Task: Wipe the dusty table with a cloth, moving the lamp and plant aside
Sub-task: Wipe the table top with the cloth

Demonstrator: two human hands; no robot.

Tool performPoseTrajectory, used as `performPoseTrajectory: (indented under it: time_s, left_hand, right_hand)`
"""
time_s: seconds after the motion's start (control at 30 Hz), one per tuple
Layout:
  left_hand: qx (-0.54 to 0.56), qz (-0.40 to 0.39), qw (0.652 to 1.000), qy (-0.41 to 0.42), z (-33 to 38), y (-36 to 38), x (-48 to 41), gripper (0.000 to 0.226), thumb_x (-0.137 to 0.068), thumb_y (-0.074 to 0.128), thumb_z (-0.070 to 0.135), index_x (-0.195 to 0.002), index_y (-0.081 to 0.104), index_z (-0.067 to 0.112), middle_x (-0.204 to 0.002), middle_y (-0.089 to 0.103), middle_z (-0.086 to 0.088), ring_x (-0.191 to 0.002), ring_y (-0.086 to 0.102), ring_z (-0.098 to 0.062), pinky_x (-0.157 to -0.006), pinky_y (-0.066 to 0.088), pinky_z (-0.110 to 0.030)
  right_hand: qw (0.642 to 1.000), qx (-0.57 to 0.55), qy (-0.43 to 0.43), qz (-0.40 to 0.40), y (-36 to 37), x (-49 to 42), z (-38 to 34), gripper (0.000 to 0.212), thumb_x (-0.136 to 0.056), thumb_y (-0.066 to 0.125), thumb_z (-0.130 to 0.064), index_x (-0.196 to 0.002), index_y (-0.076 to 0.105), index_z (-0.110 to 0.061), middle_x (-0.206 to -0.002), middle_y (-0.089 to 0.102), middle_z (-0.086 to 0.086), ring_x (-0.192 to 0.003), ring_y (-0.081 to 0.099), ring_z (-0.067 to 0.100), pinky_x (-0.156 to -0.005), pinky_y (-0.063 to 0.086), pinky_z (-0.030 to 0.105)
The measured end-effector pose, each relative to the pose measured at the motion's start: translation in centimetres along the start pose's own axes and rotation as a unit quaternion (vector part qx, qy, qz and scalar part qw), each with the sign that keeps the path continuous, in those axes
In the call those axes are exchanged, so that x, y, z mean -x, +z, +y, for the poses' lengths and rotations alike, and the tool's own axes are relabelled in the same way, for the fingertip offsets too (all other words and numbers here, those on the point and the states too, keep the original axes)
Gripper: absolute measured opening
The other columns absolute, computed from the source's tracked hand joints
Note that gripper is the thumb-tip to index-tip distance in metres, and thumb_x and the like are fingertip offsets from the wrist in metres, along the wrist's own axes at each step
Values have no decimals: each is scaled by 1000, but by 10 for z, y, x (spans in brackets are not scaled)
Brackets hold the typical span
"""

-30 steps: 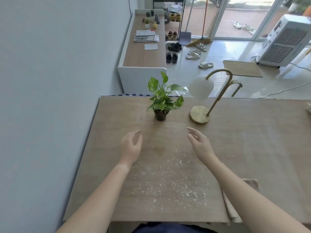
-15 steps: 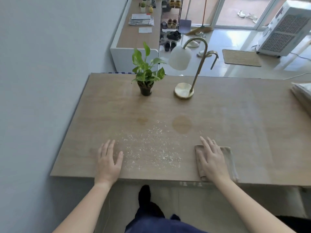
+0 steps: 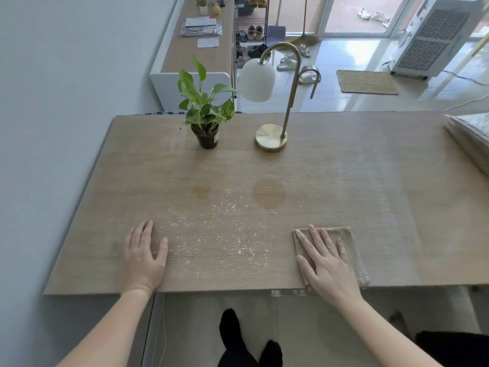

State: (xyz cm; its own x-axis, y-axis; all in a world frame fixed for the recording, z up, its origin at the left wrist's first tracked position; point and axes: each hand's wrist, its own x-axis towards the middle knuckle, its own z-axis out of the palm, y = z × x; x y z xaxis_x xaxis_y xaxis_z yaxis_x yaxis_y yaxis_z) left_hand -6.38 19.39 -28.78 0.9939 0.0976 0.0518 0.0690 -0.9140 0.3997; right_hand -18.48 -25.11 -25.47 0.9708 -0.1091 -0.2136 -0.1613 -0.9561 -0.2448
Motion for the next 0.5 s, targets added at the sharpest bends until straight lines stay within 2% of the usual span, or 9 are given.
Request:
performPoseTrajectory:
  time_s: [0.13,0.23,0.3,0.37,0.4,0.5]
  left_hand:
    - [-7,6,1000,-3,2,0,1,78,-101,34,63,-160,47,14,-167,44,-7,-156,29,-32,-130,25,-51]
    - [-13,10,1000,-4,3,1,-1,77,-101,34,63,-160,48,16,-166,45,-6,-156,30,-31,-130,26,-51]
    - [-10,12,1000,-4,3,2,-3,76,-101,35,62,-160,48,16,-166,45,-5,-156,30,-31,-129,27,-52]
    - [-13,11,1000,-3,3,3,-3,75,-101,36,62,-160,48,16,-166,46,-6,-156,31,-31,-129,27,-52]
    - [-14,12,1000,-3,3,3,-2,75,-101,36,62,-160,48,16,-166,46,-6,-156,31,-31,-129,27,-52]
    - [-14,17,1000,-5,3,1,-2,75,-101,37,60,-159,49,15,-165,47,-8,-156,32,-32,-129,27,-52]
  right_hand:
    - [999,31,1,-23,-16,-4,34,61,-103,9,-72,-160,-10,-62,-173,-15,-25,-158,-21,2,-131,-11,41]
    - [994,-2,111,1,-34,-41,59,64,-100,6,-72,-163,-2,-58,-176,-8,-19,-161,-14,5,-131,-10,43]
    - [982,-47,182,27,-40,-84,53,65,-103,11,-69,-166,5,-52,-178,-3,-13,-163,-8,12,-130,-10,48]
    - [975,-73,206,32,-37,-119,27,61,-108,16,-63,-167,5,-50,-178,-3,-8,-163,-9,16,-129,-13,50]
    - [979,-69,188,26,-35,-128,11,60,-109,15,-62,-166,2,-50,-178,-6,-8,-163,-11,16,-129,-15,50]
    - [999,-17,31,-9,-21,-104,-24,57,-110,8,-63,-164,-8,-55,-174,-17,-17,-161,-21,11,-130,-15,47]
